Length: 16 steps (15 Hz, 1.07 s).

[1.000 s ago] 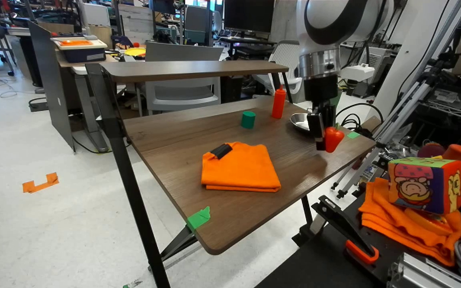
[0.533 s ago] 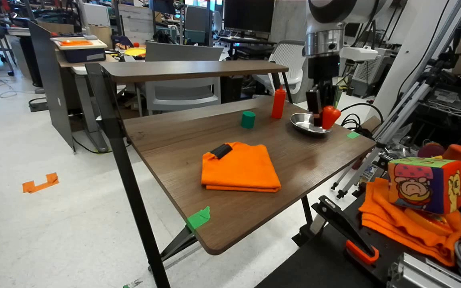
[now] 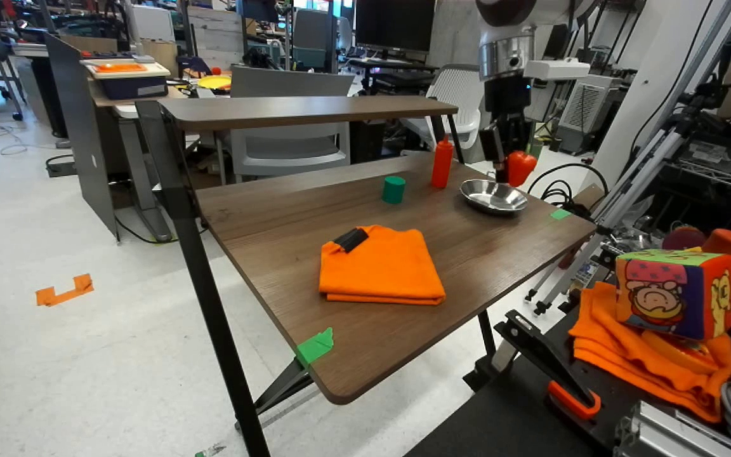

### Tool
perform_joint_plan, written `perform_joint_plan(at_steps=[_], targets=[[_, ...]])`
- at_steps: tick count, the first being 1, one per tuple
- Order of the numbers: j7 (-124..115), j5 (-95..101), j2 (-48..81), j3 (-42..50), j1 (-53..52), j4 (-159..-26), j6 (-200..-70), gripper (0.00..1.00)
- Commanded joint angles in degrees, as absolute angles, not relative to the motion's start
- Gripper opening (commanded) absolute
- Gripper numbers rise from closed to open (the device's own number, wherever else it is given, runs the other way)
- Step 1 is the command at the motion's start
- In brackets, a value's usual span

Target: Put the orange object on the pan

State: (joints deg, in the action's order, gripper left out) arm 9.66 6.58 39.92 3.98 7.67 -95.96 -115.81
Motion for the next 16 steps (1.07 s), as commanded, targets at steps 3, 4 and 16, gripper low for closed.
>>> perform_joint_plan(at_steps=[3,4,16], targets=[[4.7,7.3,50.5,5.1,6.4,-83.3,-112.5,0.18],[4.7,7.2,51.9,5.0,6.5,-81.6,-111.8,0.18],[6.9,11.0,45.8,4.8,6.0,-90.9,-117.9,1.0]])
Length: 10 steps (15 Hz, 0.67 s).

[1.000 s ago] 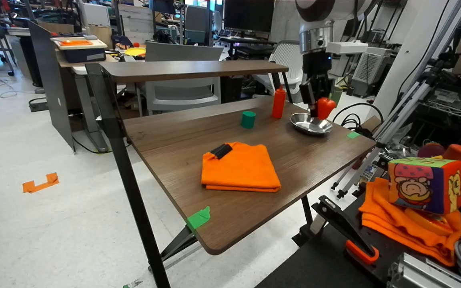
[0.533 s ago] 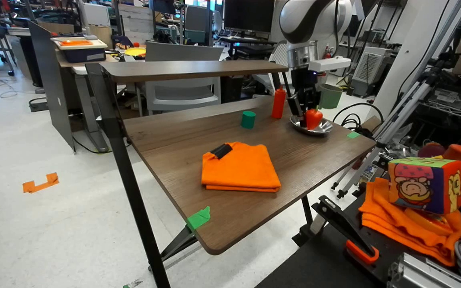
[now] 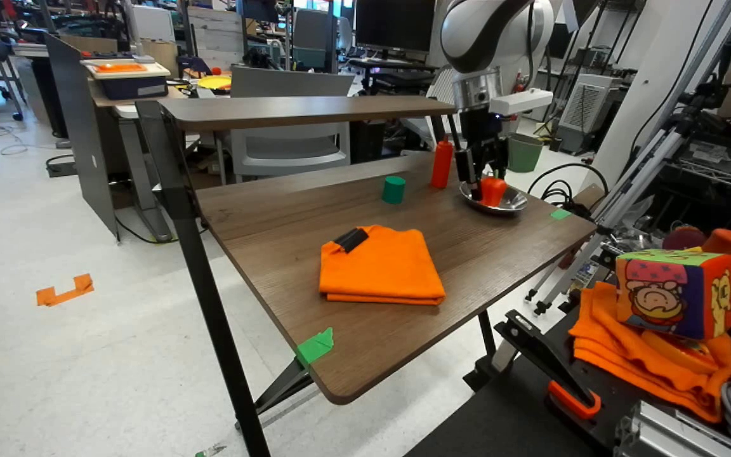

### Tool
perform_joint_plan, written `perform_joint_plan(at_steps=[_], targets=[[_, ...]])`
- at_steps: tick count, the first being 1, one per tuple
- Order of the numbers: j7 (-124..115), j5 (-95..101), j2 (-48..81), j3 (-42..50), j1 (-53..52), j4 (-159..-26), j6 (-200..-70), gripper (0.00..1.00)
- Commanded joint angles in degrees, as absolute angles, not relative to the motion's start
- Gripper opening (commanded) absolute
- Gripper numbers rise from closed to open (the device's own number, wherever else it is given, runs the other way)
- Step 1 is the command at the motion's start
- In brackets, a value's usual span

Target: Put the orange object on the pan

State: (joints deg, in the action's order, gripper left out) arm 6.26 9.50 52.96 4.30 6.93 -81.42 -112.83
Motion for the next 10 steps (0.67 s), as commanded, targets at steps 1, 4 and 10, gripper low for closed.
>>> perform_joint_plan(at_steps=[1,4,10], targets=[[6.9,11.3,43.4,4.6,6.0,-94.2,-120.6,1.0],[7.2,6.2,36.3,2.8,8.1,-102.1,-120.9,1.0],[6.5,5.5,35.2,3.8,7.4,-103.0,-120.2,1.0]])
